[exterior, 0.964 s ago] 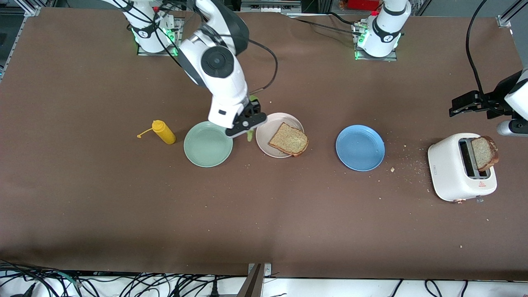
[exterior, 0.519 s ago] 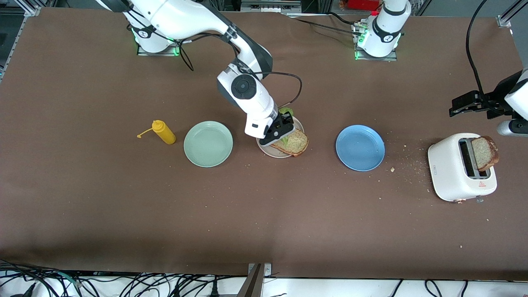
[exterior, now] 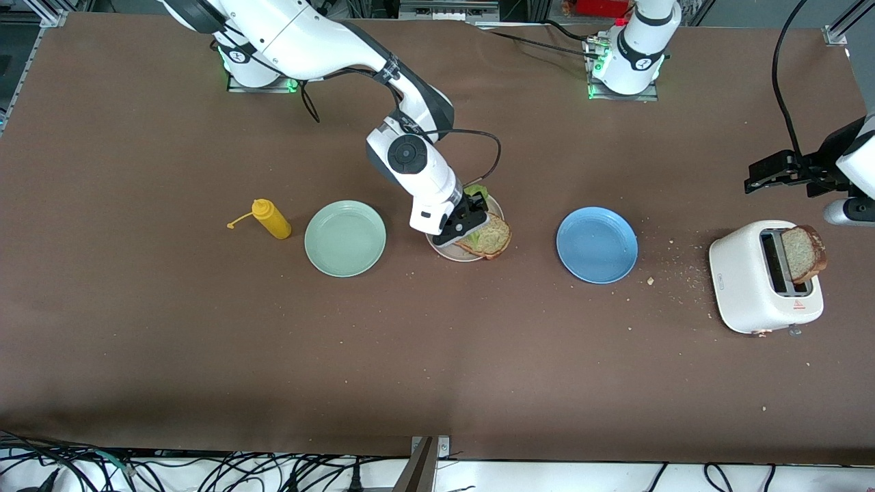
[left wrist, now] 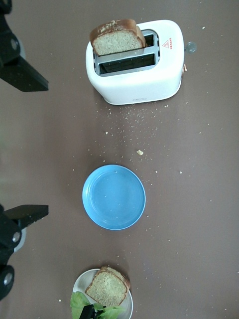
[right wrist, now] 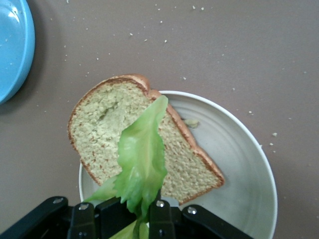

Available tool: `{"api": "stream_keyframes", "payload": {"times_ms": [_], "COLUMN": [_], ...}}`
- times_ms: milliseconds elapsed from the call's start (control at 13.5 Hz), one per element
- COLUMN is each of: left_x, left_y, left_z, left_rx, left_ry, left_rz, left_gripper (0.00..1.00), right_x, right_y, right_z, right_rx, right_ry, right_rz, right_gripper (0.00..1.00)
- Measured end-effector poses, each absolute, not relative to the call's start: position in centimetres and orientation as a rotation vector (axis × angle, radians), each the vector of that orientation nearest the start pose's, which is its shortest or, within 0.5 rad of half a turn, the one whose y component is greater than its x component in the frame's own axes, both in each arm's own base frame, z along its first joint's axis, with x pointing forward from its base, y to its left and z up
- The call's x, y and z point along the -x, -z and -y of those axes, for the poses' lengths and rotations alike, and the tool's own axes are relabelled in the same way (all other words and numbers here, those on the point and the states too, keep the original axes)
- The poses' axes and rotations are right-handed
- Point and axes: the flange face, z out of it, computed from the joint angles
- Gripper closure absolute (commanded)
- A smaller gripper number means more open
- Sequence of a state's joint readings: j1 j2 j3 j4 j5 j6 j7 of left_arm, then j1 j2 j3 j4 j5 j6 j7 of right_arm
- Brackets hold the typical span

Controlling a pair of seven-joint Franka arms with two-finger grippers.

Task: Make sandwich in beige plate with both arms
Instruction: 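Lower the lettuce onto the bread slice and open the right gripper, then withdraw the right gripper while the left gripper moves toward the toaster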

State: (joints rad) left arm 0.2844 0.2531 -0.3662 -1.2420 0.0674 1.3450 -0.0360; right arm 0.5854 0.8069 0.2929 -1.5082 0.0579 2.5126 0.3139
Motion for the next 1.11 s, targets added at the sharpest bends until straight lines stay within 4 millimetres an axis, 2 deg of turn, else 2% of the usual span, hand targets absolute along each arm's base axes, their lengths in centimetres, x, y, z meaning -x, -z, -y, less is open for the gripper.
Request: {"api": "stream_keyframes", "payload": {"times_ms": [148,741,890,1112], "left_x": [-60.3,-60.3,-60.3,-60.3], "left_y": [-61.9,-61.9,-61.9,-61.9], "left_z": [0.9,0.9,0.9,0.9], "left_rx": [3.150,3.150,3.150,3.150], "left_ry": [-0.214,-0.214,-0.214,-0.214], "left_rz": [-0.048,-0.048,-0.048,-0.048], "left_gripper": [0.00,0.00,0.00,0.00], "right_x": [-50.0,-50.9,-51.9,-54.3], "right_y": [-22.0,-22.2,-23.6,-28.5], "right_z": [-53.6,-53.1,-52.8,-50.3], "right_rx": [2.760,2.740,2.726,2.744], "right_ry": [0.073,0.111,0.153,0.165], "right_rz": [0.587,0.663,0.667,0.674], "right_gripper": [0.00,0.00,0.00,0.00]}}
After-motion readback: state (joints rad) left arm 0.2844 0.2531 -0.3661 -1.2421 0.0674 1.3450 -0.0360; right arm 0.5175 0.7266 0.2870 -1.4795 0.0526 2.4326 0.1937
